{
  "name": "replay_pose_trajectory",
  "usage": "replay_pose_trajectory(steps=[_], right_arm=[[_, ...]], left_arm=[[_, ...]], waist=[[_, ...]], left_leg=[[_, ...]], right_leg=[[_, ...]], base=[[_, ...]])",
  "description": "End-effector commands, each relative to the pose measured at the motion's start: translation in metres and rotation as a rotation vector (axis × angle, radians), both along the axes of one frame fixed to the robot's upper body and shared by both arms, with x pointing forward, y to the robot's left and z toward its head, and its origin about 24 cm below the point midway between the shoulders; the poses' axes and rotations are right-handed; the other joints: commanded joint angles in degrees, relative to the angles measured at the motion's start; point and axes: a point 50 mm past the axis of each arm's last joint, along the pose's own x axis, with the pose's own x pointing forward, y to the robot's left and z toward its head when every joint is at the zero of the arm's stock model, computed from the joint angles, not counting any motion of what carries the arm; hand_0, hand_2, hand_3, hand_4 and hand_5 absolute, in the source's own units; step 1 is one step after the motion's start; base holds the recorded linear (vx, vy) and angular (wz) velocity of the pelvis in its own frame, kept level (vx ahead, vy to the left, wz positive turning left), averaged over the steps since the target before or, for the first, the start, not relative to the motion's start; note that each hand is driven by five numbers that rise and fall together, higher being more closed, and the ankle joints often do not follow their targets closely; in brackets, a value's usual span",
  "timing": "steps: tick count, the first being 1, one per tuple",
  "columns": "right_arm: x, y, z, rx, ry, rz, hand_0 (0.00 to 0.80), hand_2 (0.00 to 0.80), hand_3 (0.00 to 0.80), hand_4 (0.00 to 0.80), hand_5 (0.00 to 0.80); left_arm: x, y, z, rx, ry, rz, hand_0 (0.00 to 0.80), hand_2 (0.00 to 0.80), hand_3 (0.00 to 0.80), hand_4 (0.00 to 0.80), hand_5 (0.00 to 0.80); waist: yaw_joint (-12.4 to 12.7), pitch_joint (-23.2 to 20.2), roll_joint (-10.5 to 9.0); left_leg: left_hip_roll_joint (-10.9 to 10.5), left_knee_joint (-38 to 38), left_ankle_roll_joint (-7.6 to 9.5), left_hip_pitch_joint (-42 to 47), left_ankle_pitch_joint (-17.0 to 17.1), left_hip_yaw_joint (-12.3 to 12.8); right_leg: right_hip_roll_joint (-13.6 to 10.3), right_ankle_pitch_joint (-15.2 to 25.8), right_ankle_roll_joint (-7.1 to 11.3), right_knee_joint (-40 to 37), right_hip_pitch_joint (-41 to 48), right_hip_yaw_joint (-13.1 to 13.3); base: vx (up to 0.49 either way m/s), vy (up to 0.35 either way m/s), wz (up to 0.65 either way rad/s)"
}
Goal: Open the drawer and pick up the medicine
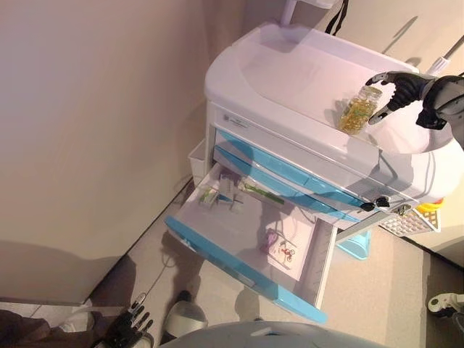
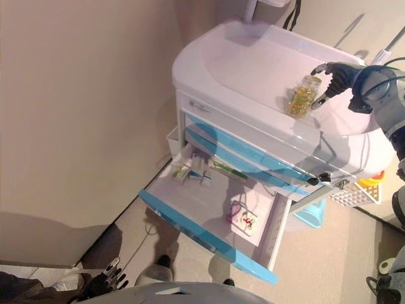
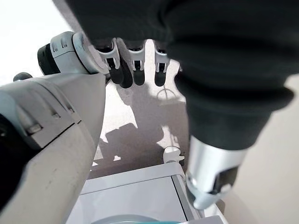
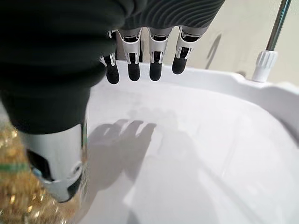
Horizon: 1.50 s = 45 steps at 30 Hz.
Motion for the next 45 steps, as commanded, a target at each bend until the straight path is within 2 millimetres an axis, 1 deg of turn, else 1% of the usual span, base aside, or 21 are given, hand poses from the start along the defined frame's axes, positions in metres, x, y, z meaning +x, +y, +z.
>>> replay_pose_trajectory(steps=[1, 17, 22, 25, 29, 33, 37, 39, 41, 43, 45], right_arm=[[-0.012, -0.002, 0.059, -0.072, -0.177, -0.027, 0.000, 0.000, 0.000, 0.000, 0.000], [-0.019, 0.007, 0.084, -0.081, -0.238, 0.019, 0.000, 0.000, 0.000, 0.000, 0.000], [-0.024, 0.009, 0.097, -0.087, -0.293, 0.031, 0.000, 0.000, 0.000, 0.000, 0.000], [-0.031, 0.012, 0.113, -0.082, -0.357, 0.047, 0.000, 0.000, 0.000, 0.000, 0.000], [-0.044, 0.020, 0.137, -0.068, -0.472, 0.078, 0.000, 0.000, 0.000, 0.000, 0.000], [-0.063, 0.023, 0.159, -0.049, -0.602, 0.096, 0.000, 0.000, 0.000, 0.000, 0.000], [-0.080, 0.025, 0.169, 0.004, -0.709, 0.119, 0.000, 0.000, 0.000, 0.000, 0.000], [-0.088, 0.025, 0.169, 0.049, -0.749, 0.133, 0.000, 0.000, 0.000, 0.000, 0.000], [-0.093, 0.025, 0.164, 0.093, -0.764, 0.149, 0.000, 0.000, 0.000, 0.000, 0.000], [-0.096, 0.025, 0.154, 0.174, -0.755, 0.176, 0.000, 0.000, 0.000, 0.000, 0.000], [-0.099, 0.024, 0.141, 0.251, -0.742, 0.205, 0.000, 0.000, 0.000, 0.000, 0.000]], left_arm=[[0.002, 0.008, 0.006, 0.028, -0.015, -0.051, 0.000, 0.000, 0.000, 0.000, 0.000], [0.003, 0.008, 0.006, 0.026, -0.015, -0.035, 0.000, 0.000, 0.000, 0.000, 0.000], [0.005, 0.008, 0.007, 0.030, -0.029, -0.060, 0.000, 0.000, 0.000, 0.000, 0.000], [0.006, 0.007, 0.007, 0.043, -0.029, -0.106, 0.000, 0.000, 0.000, 0.000, 0.000], [0.006, 0.007, 0.006, 0.099, 0.005, -0.226, 0.000, 0.000, 0.000, 0.000, 0.000], [0.007, 0.006, 0.006, 0.154, 0.012, -0.364, 0.000, 0.000, 0.000, 0.000, 0.000], [0.012, 0.001, 0.006, 0.228, 0.027, -0.529, 0.000, 0.000, 0.000, 0.000, 0.000], [0.015, -0.003, 0.005, 0.277, 0.043, -0.651, 0.000, 0.000, 0.000, 0.000, 0.000], [0.019, -0.006, 0.005, 0.326, 0.046, -0.751, 0.000, 0.000, 0.000, 0.000, 0.000], [0.024, -0.010, 0.006, 0.388, 0.046, -0.867, 0.000, 0.000, 0.000, 0.000, 0.000], [0.030, -0.013, 0.007, 0.435, 0.038, -0.932, 0.000, 0.000, 0.000, 0.000, 0.000]], waist=[[0.60, -1.75, -1.00], [-0.47, -2.51, -1.47], [-1.03, -2.72, -1.58], [-1.63, -2.98, -1.65], [-2.91, -3.37, -1.62], [-4.44, -3.99, -1.21], [-6.26, -4.68, -0.36], [-7.38, -5.04, 0.14], [-8.51, -5.18, 0.61], [-10.09, -5.32, 1.39], [-11.65, -5.50, 1.78]], left_leg=[[-1.90, 2.62, 3.25, -2.15, -2.83, -1.60], [-1.83, 2.63, 3.33, -2.13, -2.97, -0.59], [-1.75, 2.59, 3.26, -2.11, -3.01, -0.21], [-1.77, 2.61, 3.27, -2.12, -3.14, 0.17], [-1.69, 2.41, 3.29, -1.97, -3.16, 0.89], [-1.48, 2.31, 3.28, -1.85, -3.18, 1.97], [-1.41, 2.25, 3.26, -2.01, -3.16, 3.18], [-1.32, 2.35, 3.23, -2.10, -3.22, 3.94], [-1.24, 2.27, 3.21, -2.00, -3.28, 4.51], [-1.03, 2.41, 3.14, -1.91, -3.42, 5.42], [-0.91, 2.41, 3.16, -1.64, -3.60, 6.11]], right_leg=[[-2.21, 0.24, 2.53, 5.49, -1.42, -1.17], [-2.24, 0.49, 2.57, 5.40, -1.87, -0.43], [-2.16, 0.61, 2.57, 5.30, -2.05, -0.06], [-2.13, 0.62, 2.57, 5.24, -2.21, 0.29], [-2.00, 0.69, 2.64, 5.30, -2.63, 1.00], [-1.92, 0.81, 2.82, 5.44, -3.13, 1.77], [-1.84, 0.78, 2.94, 5.46, -3.79, 2.73], [-1.77, 0.71, 2.95, 5.57, -4.25, 3.42], [-1.69, 0.67, 2.95, 5.67, -4.61, 4.08], [-1.63, 0.54, 2.94, 5.78, -4.92, 4.81], [-1.51, 0.52, 2.93, 5.90, -5.25, 5.68]], base=[[0.000, 0.000, 0.00], [0.000, 0.000, 0.00], [-0.011, -0.003, -0.04], [-0.019, 0.001, -0.08], [-0.022, 0.001, -0.07], [-0.023, -0.003, -0.09], [-0.033, 0.011, -0.20], [-0.036, 0.016, -0.17], [-0.034, 0.012, -0.14], [-0.033, 0.002, -0.15], [-0.022, 0.001, -0.10]])
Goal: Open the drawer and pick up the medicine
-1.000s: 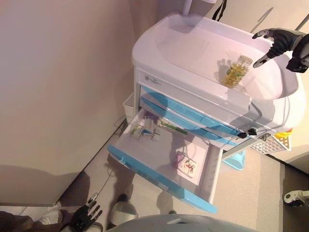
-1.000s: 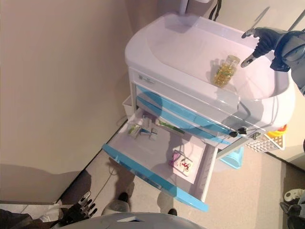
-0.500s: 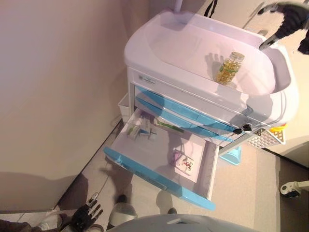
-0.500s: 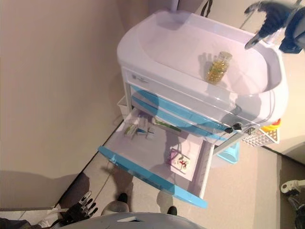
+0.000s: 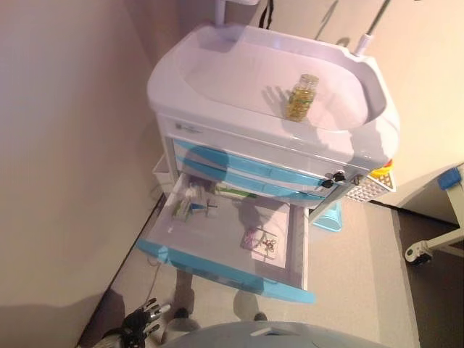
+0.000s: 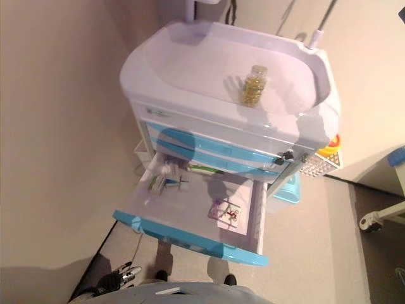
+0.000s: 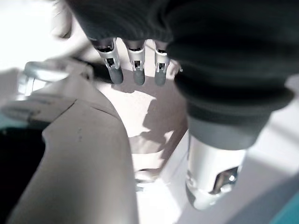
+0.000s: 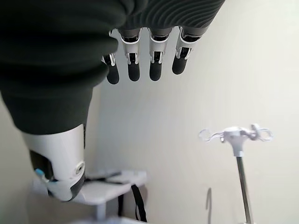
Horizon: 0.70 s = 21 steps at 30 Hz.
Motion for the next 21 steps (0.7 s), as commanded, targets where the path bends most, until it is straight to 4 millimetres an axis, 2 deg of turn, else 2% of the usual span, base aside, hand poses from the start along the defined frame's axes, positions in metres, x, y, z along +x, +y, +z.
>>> replay_pose_trajectory(steps=[1, 4, 5, 9, 10, 12, 14, 17, 21], right_arm=[[-0.015, -0.016, 0.000, 0.113, -0.028, 0.003, 0.000, 0.000, 0.000, 0.000, 0.000], [-0.022, -0.020, -0.024, 0.240, 0.021, 0.111, 0.000, 0.000, 0.000, 0.000, 0.000], [-0.026, -0.017, -0.039, 0.281, 0.049, 0.192, 0.000, 0.000, 0.000, 0.000, 0.000], [-0.041, -0.016, -0.083, 0.402, 0.168, 0.313, 0.000, 0.000, 0.000, 0.000, 0.000], [-0.044, -0.014, -0.105, 0.454, 0.231, 0.366, 0.000, 0.000, 0.000, 0.000, 0.000], [-0.046, -0.015, -0.126, 0.514, 0.304, 0.391, 0.000, 0.000, 0.000, 0.000, 0.000], [-0.048, -0.013, -0.153, 0.557, 0.400, 0.433, 0.000, 0.000, 0.000, 0.000, 0.000], [-0.055, -0.012, -0.177, 0.589, 0.525, 0.492, 0.000, 0.000, 0.000, 0.000, 0.000], [-0.057, -0.010, -0.196, 0.636, 0.650, 0.566, 0.000, 0.000, 0.000, 0.000, 0.000]], left_arm=[[0.019, 0.013, 0.011, 0.149, -0.059, -0.209, 0.000, 0.000, 0.000, 0.000, 0.000], [0.031, 0.012, 0.015, 0.262, -0.083, -0.375, 0.000, 0.000, 0.000, 0.000, 0.000], [0.041, 0.012, 0.019, 0.312, -0.108, -0.439, 0.000, 0.000, 0.000, 0.000, 0.000], [0.065, 0.012, 0.030, 0.428, -0.164, -0.596, 0.000, 0.000, 0.000, 0.000, 0.000], [0.072, 0.011, 0.033, 0.466, -0.178, -0.649, 0.000, 0.000, 0.000, 0.000, 0.000], [0.080, 0.010, 0.036, 0.519, -0.200, -0.715, 0.000, 0.000, 0.000, 0.000, 0.000], [0.093, 0.008, 0.041, 0.575, -0.225, -0.772, 0.000, 0.000, 0.000, 0.000, 0.000], [0.102, 0.008, 0.044, 0.636, -0.248, -0.805, 0.000, 0.000, 0.000, 0.000, 0.000], [0.110, 0.006, 0.046, 0.678, -0.268, -0.815, 0.000, 0.000, 0.000, 0.000, 0.000]], waist=[[-1.16, -1.45, -0.47], [-3.30, -1.68, -0.06], [-4.74, -1.51, 0.35], [-6.27, -1.13, 0.61], [-7.79, -0.89, 1.09], [-8.45, -0.64, 1.25], [-10.17, -0.30, 1.51], [-12.26, 0.01, 1.84], [-14.17, 0.49, 2.06]], left_leg=[[-1.10, 4.04, 2.74, -2.93, -3.39, 0.00], [-0.78, 4.17, 2.62, -2.66, -3.67, 1.19], [-0.73, 4.40, 2.60, -2.87, -3.42, 1.81], [-0.44, 4.41, 2.68, -1.86, -4.41, 3.34], [-0.23, 4.60, 2.68, -1.56, -4.67, 4.20], [-0.04, 4.74, 2.66, -1.25, -4.87, 5.08], [0.22, 4.79, 2.67, -0.81, -4.99, 6.51], [0.47, 5.12, 2.61, -0.34, -5.18, 8.52], [0.63, 5.44, 2.64, 0.03, -5.26, 10.56]], right_leg=[[-1.70, -0.44, 2.69, 5.71, -2.28, -0.41], [-1.43, -0.60, 2.72, 5.99, -2.77, 0.79], [-1.34, -0.30, 2.69, 6.27, -3.38, 1.43], [-1.06, -0.98, 2.84, 6.58, -3.44, 2.63], [-0.97, -1.02, 2.92, 6.73, -3.62, 3.28], [-0.92, -0.99, 3.01, 6.83, -3.82, 3.94], [-0.85, -0.76, 3.20, 6.76, -4.05, 4.73], [-0.88, -0.36, 3.52, 6.75, -4.51, 5.68], [-0.75, 0.07, 3.72, 6.86, -5.15, 6.73]], base=[[-0.010, -0.001, -0.08], [-0.026, -0.009, -0.14], [-0.021, -0.008, -0.25], [-0.015, -0.015, -0.24], [0.012, -0.016, -0.31], [-0.023, -0.028, -0.26], [-0.022, -0.041, -0.18], [-0.012, -0.037, -0.24], [-0.007, -0.032, -0.23]])
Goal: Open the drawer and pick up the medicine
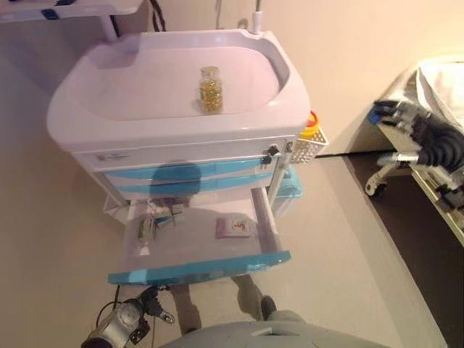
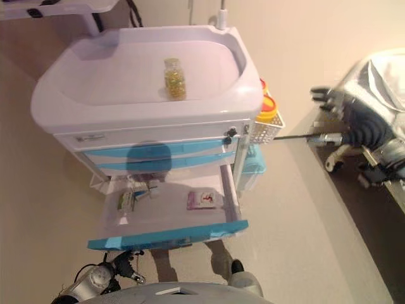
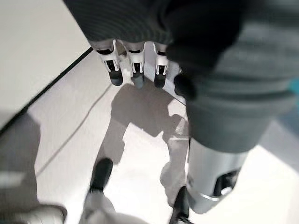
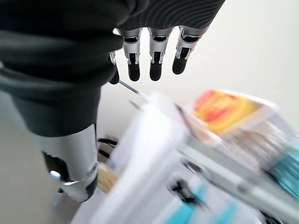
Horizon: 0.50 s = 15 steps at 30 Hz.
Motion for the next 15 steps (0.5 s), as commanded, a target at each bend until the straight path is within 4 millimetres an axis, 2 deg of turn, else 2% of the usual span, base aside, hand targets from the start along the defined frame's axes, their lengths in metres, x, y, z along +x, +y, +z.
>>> replay_pose_trajectory(steps=[1, 6, 8, 9, 15], right_arm=[[-0.003, 0.014, 0.005, 0.064, -0.020, 0.213, 0.000, 0.000, 0.000, 0.000, 0.000], [-0.018, 0.025, -0.028, 0.066, 0.258, 0.504, 0.000, 0.000, 0.000, 0.000, 0.000], [-0.020, 0.024, -0.039, 0.105, 0.322, 0.525, 0.000, 0.000, 0.000, 0.000, 0.000], [-0.022, 0.024, -0.057, 0.147, 0.415, 0.551, 0.000, 0.000, 0.000, 0.000, 0.000], [-0.028, 0.037, -0.113, 0.368, 0.662, 0.643, 0.000, 0.000, 0.000, 0.000, 0.000]], left_arm=[[0.047, 0.013, 0.026, 0.094, -0.187, -0.069, 0.000, 0.000, 0.000, 0.000, 0.000], [0.054, 0.021, 0.032, 0.130, -0.220, -0.093, 0.000, 0.000, 0.000, 0.000, 0.000], [0.055, 0.024, 0.034, 0.137, -0.228, -0.093, 0.000, 0.000, 0.000, 0.000, 0.000], [0.056, 0.028, 0.035, 0.146, -0.244, -0.088, 0.000, 0.000, 0.000, 0.000, 0.000], [0.072, 0.041, 0.047, 0.154, -0.281, -0.068, 0.000, 0.000, 0.000, 0.000, 0.000]], waist=[[-0.52, -0.90, -1.38], [-2.22, 0.37, -1.38], [-2.39, 0.67, -1.42], [-2.71, 1.25, -1.43], [-3.79, 3.56, -0.97]], left_leg=[[0.14, 5.70, 2.48, -2.06, -4.38, 1.50], [0.17, 6.91, 2.43, -2.72, -4.60, 3.23], [0.14, 7.35, 2.42, -2.85, -4.73, 3.56], [0.12, 8.12, 2.42, -3.16, -4.87, 4.02], [-0.13, 10.83, 2.60, -5.00, -5.50, 5.18]], right_leg=[[-1.31, -1.49, 2.77, 7.00, -2.28, -0.99], [-1.15, -1.07, 2.85, 7.89, -3.94, 0.31], [-1.11, -0.95, 2.86, 8.11, -4.29, 0.71], [-1.12, -0.79, 2.89, 8.38, -4.78, 1.10], [-1.13, -0.12, 3.06, 9.13, -6.96, 2.79]], base=[[-0.018, -0.025, -0.23], [-0.022, -0.022, -0.20], [-0.003, -0.011, -0.16], [-0.005, -0.002, -0.09], [-0.020, 0.040, -0.24]])
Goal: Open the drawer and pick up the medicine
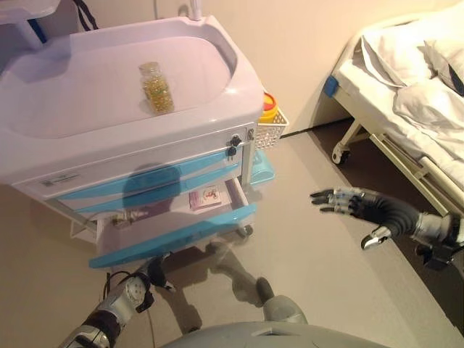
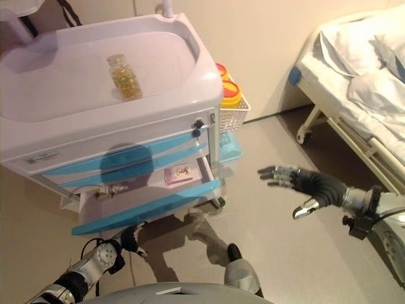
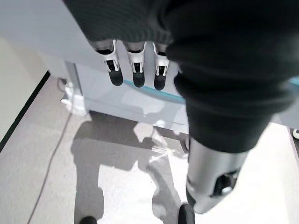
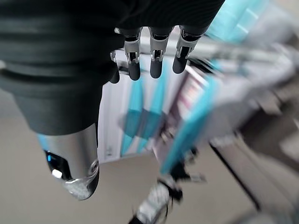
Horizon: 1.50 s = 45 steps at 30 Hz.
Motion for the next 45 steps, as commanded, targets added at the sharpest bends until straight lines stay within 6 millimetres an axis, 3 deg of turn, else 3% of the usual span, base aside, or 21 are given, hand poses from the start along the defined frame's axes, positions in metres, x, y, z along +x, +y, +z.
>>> replay_pose_trajectory(steps=[1, 7, 11, 18, 25, 30, 33, 36, 42, 43, 45], right_arm=[[0.000, 0.017, -0.020, 0.143, 0.082, 0.094, 0.000, 0.000, 0.000, 0.000, 0.000], [-0.011, 0.015, -0.070, 0.235, 0.242, -0.029, 0.000, 0.000, 0.000, 0.000, 0.000], [-0.019, 0.011, -0.088, 0.257, 0.277, -0.073, 0.000, 0.000, 0.000, 0.000, 0.000], [-0.022, 0.011, -0.104, 0.264, 0.281, -0.151, 0.000, 0.000, 0.000, 0.000, 0.000], [-0.018, 0.026, -0.109, 0.283, 0.250, -0.160, 0.000, 0.000, 0.000, 0.000, 0.000], [-0.016, 0.038, -0.115, 0.292, 0.243, -0.156, 0.000, 0.000, 0.000, 0.000, 0.000], [-0.017, 0.043, -0.118, 0.285, 0.245, -0.169, 0.000, 0.000, 0.000, 0.000, 0.000], [-0.015, 0.045, -0.121, 0.248, 0.245, -0.214, 0.000, 0.000, 0.000, 0.000, 0.000], [-0.014, 0.042, -0.132, 0.128, 0.297, -0.290, 0.000, 0.000, 0.000, 0.000, 0.000], [-0.013, 0.043, -0.133, 0.107, 0.301, -0.297, 0.000, 0.000, 0.000, 0.000, 0.000], [-0.013, 0.044, -0.136, 0.078, 0.317, -0.315, 0.000, 0.000, 0.000, 0.000, 0.000]], left_arm=[[0.025, 0.042, 0.030, 0.063, -0.095, 0.061, 0.000, 0.000, 0.000, 0.000, 0.000], [0.058, 0.058, 0.063, -0.009, -0.177, 0.143, 0.000, 0.000, 0.000, 0.000, 0.000], [0.075, 0.071, 0.085, -0.047, -0.225, 0.196, 0.000, 0.000, 0.000, 0.000, 0.000], [0.104, 0.095, 0.134, -0.084, -0.322, 0.263, 0.000, 0.000, 0.000, 0.000, 0.000], [0.118, 0.123, 0.183, -0.109, -0.453, 0.375, 0.000, 0.000, 0.000, 0.000, 0.000], [0.125, 0.131, 0.204, -0.156, -0.492, 0.415, 0.000, 0.000, 0.000, 0.000, 0.000], [0.127, 0.126, 0.202, -0.206, -0.452, 0.391, 0.000, 0.000, 0.000, 0.000, 0.000], [0.127, 0.111, 0.187, -0.281, -0.344, 0.317, 0.000, 0.000, 0.000, 0.000, 0.000], [0.117, 0.058, 0.138, -0.508, -0.134, 0.173, 0.000, 0.000, 0.000, 0.000, 0.000], [0.113, 0.046, 0.128, -0.566, -0.099, 0.156, 0.000, 0.000, 0.000, 0.000, 0.000], [0.105, 0.032, 0.114, -0.637, -0.040, 0.138, 0.000, 0.000, 0.000, 0.000, 0.000]], waist=[[-0.05, 1.80, -2.02], [-1.38, 6.52, -1.75], [-2.13, 9.64, -1.92], [-2.82, 14.89, -2.78], [-2.60, 18.63, -3.84], [-1.75, 19.88, -4.65], [-1.32, 20.08, -4.79], [-0.56, 20.16, -4.83], [1.48, 19.84, -4.46], [2.10, 19.50, -4.98], [3.13, 18.82, -4.77]], left_leg=[[0.22, 11.53, 2.74, -5.12, -5.47, -0.22], [0.03, 16.30, 2.95, -8.36, -6.90, 1.34], [-0.02, 20.21, 3.01, -10.79, -8.07, 2.00], [0.18, 26.73, 3.26, -15.38, -11.68, 1.76], [0.93, 31.13, 3.34, -20.57, -11.31, 0.75], [1.35, 32.61, 3.63, -22.26, -11.39, -0.58], [1.41, 32.74, 3.68, -22.54, -11.37, -1.28], [1.22, 32.25, 3.70, -22.16, -11.47, -2.03], [0.86, 28.90, 3.63, -19.23, -11.12, -2.77], [0.54, 27.63, 3.89, -19.06, -9.05, -2.39], [0.29, 25.99, 3.66, -17.91, -8.39, -2.99]], right_leg=[[-1.46, -1.89, 2.88, 8.81, -3.35, -0.19], [-2.05, -1.22, 2.85, 9.31, -5.81, 1.56], [-2.41, -1.07, 2.57, 10.27, -7.41, 2.41], [-2.81, -1.56, 2.68, 11.49, -10.02, 3.71], [-2.24, -0.69, 2.33, 13.01, -14.02, 4.68], [-1.77, -0.23, 2.41, 13.32, -14.66, 4.57], [-1.52, -0.16, 2.38, 13.24, -14.39, 4.44], [-1.52, -0.05, 2.37, 12.92, -13.65, 3.91], [-1.87, 0.19, 2.22, 11.11, -10.55, 1.99], [-2.15, 1.41, 1.85, 10.60, -10.58, 1.87], [-2.14, 1.22, 1.75, 9.97, -9.32, 0.97]], base=[[-0.046, 0.091, -0.23], [-0.084, 0.104, -0.23], [-0.079, 0.110, -0.14], [-0.029, 0.099, -0.08], [-0.064, 0.017, -0.01], [-0.032, -0.049, -0.05], [-0.011, -0.071, -0.01], [0.014, -0.090, 0.06], [0.021, -0.092, 0.05], [-0.032, -0.165, 0.02], [0.006, -0.135, -0.01]])
